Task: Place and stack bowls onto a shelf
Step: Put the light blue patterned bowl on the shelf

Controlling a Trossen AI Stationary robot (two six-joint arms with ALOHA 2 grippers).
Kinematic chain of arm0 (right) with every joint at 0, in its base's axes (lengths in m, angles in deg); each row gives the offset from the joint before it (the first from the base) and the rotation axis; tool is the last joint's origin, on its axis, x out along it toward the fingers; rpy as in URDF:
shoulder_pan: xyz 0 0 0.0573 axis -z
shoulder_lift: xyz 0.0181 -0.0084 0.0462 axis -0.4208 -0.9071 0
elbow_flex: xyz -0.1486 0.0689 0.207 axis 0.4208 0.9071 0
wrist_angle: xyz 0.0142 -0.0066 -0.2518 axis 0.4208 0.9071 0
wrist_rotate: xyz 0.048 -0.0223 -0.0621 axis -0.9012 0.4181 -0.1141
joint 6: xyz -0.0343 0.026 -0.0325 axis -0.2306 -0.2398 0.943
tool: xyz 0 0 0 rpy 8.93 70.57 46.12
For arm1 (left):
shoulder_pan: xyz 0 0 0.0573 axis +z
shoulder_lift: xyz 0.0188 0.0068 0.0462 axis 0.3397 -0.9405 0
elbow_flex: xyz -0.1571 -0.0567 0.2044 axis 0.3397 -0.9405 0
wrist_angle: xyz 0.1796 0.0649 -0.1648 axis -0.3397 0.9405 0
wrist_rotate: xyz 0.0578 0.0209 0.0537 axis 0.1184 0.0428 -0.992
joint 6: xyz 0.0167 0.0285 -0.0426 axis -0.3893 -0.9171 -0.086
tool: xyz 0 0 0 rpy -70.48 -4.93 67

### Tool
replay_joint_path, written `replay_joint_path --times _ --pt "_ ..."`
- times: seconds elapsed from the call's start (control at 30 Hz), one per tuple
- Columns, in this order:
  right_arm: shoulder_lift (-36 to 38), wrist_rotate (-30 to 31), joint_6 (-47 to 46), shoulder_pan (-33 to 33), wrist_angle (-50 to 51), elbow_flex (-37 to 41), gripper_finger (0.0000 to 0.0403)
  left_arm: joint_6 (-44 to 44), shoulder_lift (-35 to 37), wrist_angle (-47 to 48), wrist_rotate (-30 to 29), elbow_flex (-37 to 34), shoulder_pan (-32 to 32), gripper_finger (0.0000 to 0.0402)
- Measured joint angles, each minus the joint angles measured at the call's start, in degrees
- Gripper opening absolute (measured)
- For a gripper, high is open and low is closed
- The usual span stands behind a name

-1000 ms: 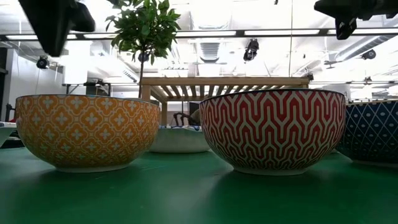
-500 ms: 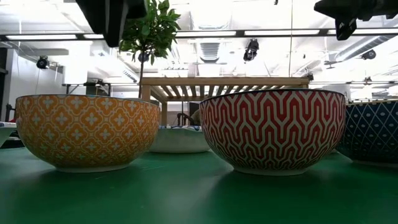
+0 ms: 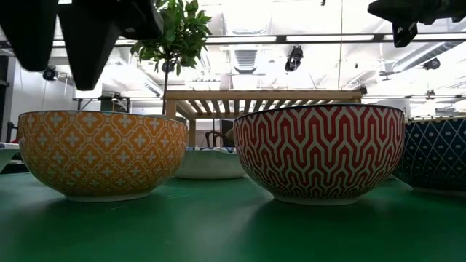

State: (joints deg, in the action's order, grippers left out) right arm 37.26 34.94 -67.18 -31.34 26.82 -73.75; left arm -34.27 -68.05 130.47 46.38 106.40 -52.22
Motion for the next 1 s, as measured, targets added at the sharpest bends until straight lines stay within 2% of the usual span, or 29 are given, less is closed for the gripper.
replay_joint_path --times 0.13,0.47,0.6,0.77,1.0 --pt "0.0 0.0 -0.5 0.0 0.0 0.0 0.0012 -0.2 0.0 -3.1 0.5 -1.2 -0.3 0.0157" --pt "0.0 0.0 -0.9 0.0 0.0 0.0 0.0012 2.2 0.1 -9.7 -0.4 -9.6 -0.4 0.0128" --pt "0.0 0.0 -0.7 0.0 0.1 0.0 0.0012 1.6 0.0 -11.6 -0.4 -10.6 -0.4 0.0092" --pt "0.0 0.0 0.0 0.0 0.1 0.0 0.0012 1.1 0.1 -11.6 -0.9 -10.6 -0.4 0.0013" --pt "0.0 0.0 -0.3 0.0 0.1 0.0 0.0012 1.2 0.8 -6.3 0.1 -7.6 -0.9 0.0005"
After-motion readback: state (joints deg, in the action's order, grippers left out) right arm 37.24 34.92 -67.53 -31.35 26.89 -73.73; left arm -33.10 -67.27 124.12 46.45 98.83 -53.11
